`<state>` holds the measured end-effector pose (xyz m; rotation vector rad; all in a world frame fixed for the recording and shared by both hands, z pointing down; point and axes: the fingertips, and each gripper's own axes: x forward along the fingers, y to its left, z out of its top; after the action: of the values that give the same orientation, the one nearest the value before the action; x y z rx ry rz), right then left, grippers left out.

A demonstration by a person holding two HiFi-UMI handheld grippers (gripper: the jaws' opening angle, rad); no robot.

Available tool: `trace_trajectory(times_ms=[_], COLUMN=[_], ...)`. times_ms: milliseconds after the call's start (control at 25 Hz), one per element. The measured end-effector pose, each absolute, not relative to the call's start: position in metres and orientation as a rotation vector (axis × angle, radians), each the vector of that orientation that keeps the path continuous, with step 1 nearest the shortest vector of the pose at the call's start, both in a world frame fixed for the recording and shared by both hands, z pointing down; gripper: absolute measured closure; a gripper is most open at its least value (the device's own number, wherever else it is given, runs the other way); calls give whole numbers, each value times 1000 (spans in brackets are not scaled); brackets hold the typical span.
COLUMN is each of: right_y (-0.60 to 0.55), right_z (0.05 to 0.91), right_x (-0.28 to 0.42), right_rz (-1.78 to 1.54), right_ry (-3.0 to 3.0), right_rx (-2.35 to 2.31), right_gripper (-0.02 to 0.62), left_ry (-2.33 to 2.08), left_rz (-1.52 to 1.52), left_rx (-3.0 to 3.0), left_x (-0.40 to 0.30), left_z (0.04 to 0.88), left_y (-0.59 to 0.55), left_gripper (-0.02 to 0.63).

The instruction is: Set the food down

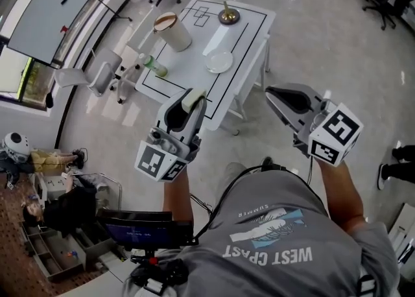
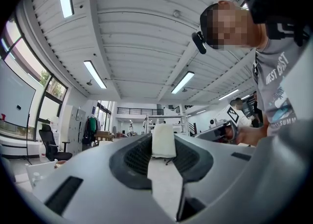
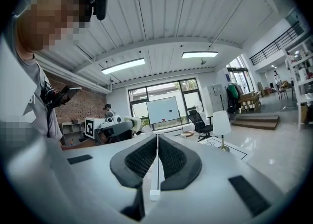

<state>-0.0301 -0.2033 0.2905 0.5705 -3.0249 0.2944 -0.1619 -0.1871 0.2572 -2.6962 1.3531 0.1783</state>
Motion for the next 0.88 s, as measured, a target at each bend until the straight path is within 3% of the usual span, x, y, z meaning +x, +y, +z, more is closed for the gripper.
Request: trace_trajectory(times_ms=[880], right_y=[-313], right_z=[302], right_x=[-78], right_rz=[326], right_ry=[-2967], right_rx=[613], right_gripper=[586], left_ry=[1292], left_rz=[168], left_rx=[-2765], left_x=[-201], left_z=[275], left_y=[-321], left_gripper=[499])
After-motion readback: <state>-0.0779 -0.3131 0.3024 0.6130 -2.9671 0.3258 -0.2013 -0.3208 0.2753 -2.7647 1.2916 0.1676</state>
